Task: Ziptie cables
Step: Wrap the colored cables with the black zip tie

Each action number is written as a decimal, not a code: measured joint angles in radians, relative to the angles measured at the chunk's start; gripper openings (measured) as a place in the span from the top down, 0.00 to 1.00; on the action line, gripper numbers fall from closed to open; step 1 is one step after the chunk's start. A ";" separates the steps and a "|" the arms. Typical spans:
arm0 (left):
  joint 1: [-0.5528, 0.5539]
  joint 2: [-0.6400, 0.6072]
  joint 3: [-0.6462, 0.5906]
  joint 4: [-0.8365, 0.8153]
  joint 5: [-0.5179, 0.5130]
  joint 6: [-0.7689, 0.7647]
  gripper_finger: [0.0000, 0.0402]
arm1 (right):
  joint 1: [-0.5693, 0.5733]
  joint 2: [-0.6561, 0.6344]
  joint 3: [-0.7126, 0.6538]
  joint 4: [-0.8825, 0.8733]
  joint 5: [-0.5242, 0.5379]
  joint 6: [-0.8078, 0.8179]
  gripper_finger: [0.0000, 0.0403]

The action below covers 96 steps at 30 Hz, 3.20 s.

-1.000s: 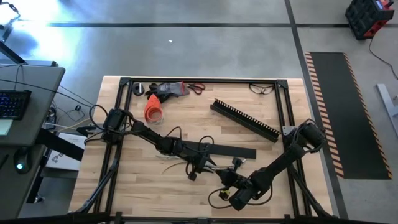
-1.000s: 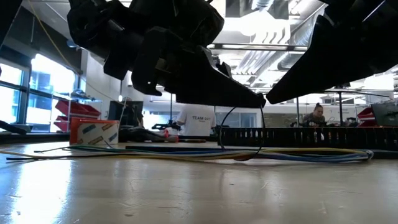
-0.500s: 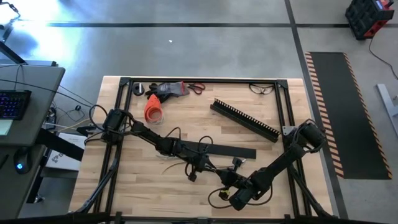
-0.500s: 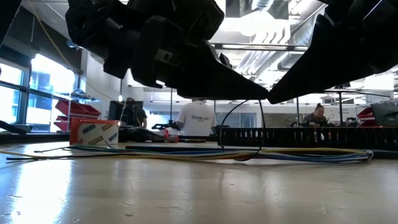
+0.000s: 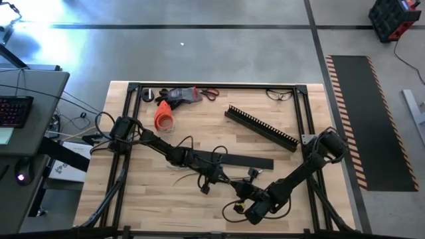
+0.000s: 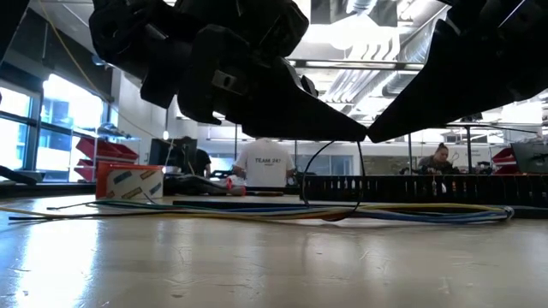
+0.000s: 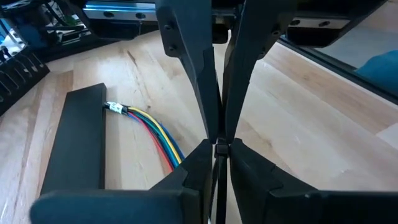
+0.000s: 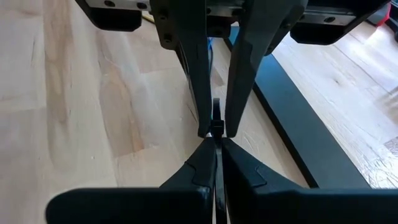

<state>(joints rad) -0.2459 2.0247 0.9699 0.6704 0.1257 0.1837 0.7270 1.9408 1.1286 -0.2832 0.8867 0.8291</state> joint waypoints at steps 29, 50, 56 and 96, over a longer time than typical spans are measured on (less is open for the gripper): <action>0.006 0.001 -0.001 -0.002 -0.043 0.020 1.00 | 0.146 0.000 0.000 -0.031 -0.006 0.235 1.00; -0.076 0.000 0.000 0.023 -0.201 0.227 0.66 | 0.104 -0.005 0.000 -0.036 0.023 0.457 1.00; -0.063 0.009 0.000 0.016 -0.198 0.211 0.59 | 0.111 -0.008 0.000 -0.033 0.058 0.477 1.00; -0.059 0.040 0.065 -0.113 -0.183 0.031 1.00 | 0.155 -0.054 0.073 -0.442 -0.391 0.304 0.51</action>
<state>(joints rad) -0.3050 2.0651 1.0349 0.5575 -0.0574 0.2145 0.8821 1.8866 1.2019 -0.7257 0.4958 1.1331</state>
